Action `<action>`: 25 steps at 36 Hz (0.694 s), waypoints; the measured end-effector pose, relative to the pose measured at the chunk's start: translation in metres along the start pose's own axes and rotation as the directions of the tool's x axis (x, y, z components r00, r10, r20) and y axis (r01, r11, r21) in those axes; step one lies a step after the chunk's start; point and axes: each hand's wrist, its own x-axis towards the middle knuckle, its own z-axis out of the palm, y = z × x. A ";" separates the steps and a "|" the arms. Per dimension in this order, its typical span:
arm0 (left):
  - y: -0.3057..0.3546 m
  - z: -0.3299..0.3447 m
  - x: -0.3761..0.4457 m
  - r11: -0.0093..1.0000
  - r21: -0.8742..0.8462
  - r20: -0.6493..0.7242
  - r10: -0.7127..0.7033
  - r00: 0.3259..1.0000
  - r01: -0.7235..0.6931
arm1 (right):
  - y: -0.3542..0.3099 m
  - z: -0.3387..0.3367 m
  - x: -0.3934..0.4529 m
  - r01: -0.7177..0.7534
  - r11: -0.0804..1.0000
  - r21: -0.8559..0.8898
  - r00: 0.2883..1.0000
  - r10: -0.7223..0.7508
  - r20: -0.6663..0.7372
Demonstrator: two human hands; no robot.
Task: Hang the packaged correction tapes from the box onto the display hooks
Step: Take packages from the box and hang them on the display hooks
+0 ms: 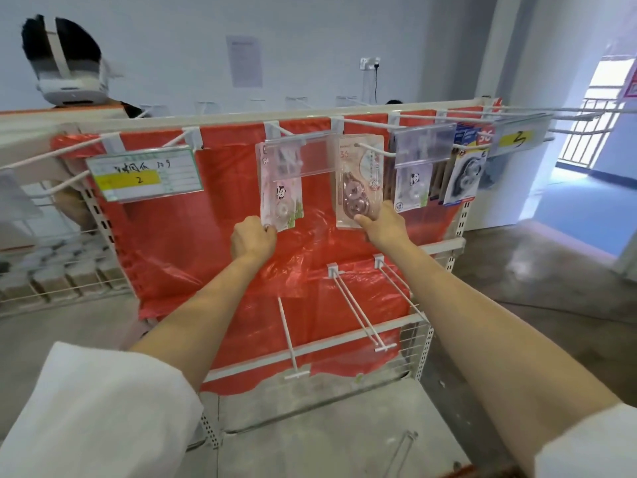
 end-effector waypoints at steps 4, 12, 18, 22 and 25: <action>0.000 0.001 -0.007 0.998 0.043 0.023 0.041 0.999 -0.042 | 0.000 -0.001 -0.003 0.007 1.000 -0.030 1.000 -0.007 -0.002; 0.002 0.016 -0.026 0.974 0.196 0.155 0.083 0.984 -0.112 | 0.009 -0.012 -0.009 0.067 0.984 -0.163 0.998 -0.070 -0.012; 0.036 0.029 -0.046 0.804 0.399 0.453 0.246 0.857 -0.441 | 0.026 -0.030 -0.017 0.144 0.905 -0.401 0.988 -0.110 0.106; 0.070 0.048 -0.068 0.703 0.386 0.523 0.367 0.769 -0.597 | 0.047 -0.052 -0.022 0.181 0.849 -0.497 0.979 -0.106 0.175; 0.097 0.068 -0.087 0.660 0.339 0.564 0.427 0.706 -0.670 | 0.069 -0.076 -0.028 0.231 0.823 -0.519 0.962 -0.115 0.246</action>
